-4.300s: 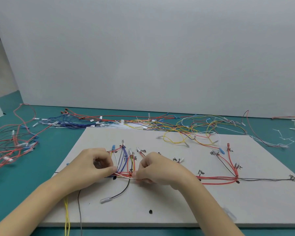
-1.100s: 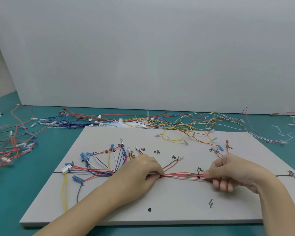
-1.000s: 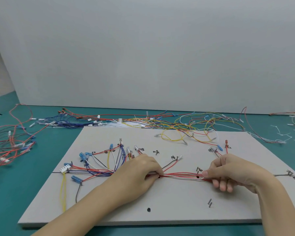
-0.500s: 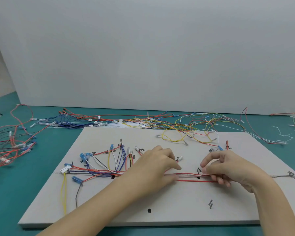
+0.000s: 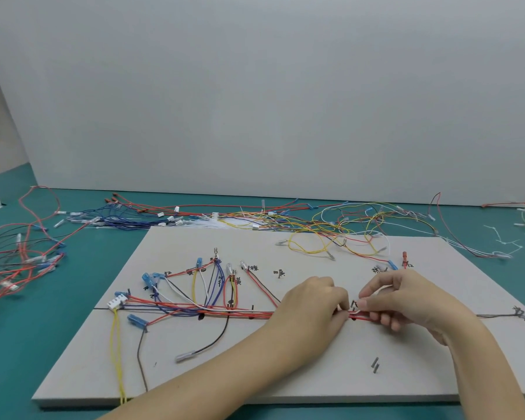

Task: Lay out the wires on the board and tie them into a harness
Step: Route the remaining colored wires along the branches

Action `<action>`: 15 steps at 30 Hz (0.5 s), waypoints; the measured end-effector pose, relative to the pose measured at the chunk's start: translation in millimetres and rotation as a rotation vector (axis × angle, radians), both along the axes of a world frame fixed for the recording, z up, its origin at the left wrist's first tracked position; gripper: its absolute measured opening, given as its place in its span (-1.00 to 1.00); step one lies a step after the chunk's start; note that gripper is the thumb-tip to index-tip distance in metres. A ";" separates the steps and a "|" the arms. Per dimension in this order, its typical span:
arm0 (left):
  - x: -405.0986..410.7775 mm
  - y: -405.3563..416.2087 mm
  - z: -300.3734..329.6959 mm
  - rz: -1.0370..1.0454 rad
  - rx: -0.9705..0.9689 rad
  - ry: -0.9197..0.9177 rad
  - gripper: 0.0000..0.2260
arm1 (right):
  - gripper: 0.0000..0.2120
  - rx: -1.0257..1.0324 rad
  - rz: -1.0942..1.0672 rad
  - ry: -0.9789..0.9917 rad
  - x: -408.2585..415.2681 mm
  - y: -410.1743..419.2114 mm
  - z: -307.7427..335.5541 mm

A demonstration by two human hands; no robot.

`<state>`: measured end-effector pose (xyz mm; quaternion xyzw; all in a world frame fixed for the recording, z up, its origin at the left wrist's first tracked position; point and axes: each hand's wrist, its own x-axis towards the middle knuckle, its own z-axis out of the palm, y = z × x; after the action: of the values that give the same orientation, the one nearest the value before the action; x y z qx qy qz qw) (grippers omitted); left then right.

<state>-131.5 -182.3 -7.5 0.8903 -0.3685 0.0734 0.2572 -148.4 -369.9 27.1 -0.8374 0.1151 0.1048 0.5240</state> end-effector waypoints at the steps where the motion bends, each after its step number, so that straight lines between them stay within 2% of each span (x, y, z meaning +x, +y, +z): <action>1: 0.2 -0.5 -0.6 0.004 -0.016 0.004 -0.83 | -0.88 -0.006 -0.015 -0.004 0.4 -0.3 -0.5; 5: 2.5 -2.0 -1.4 0.006 -0.036 0.030 -0.84 | -0.87 -0.043 -0.071 -0.043 1.6 -3.8 -1.3; 15: 8.8 -10.8 1.9 0.015 -0.099 0.183 -0.83 | -0.94 0.017 -0.077 -0.083 -0.7 0.2 1.4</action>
<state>-122.7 -193.1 -5.6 0.8821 -0.3328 0.0117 0.3332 -149.1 -369.7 28.5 -0.8314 0.1244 0.0507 0.5392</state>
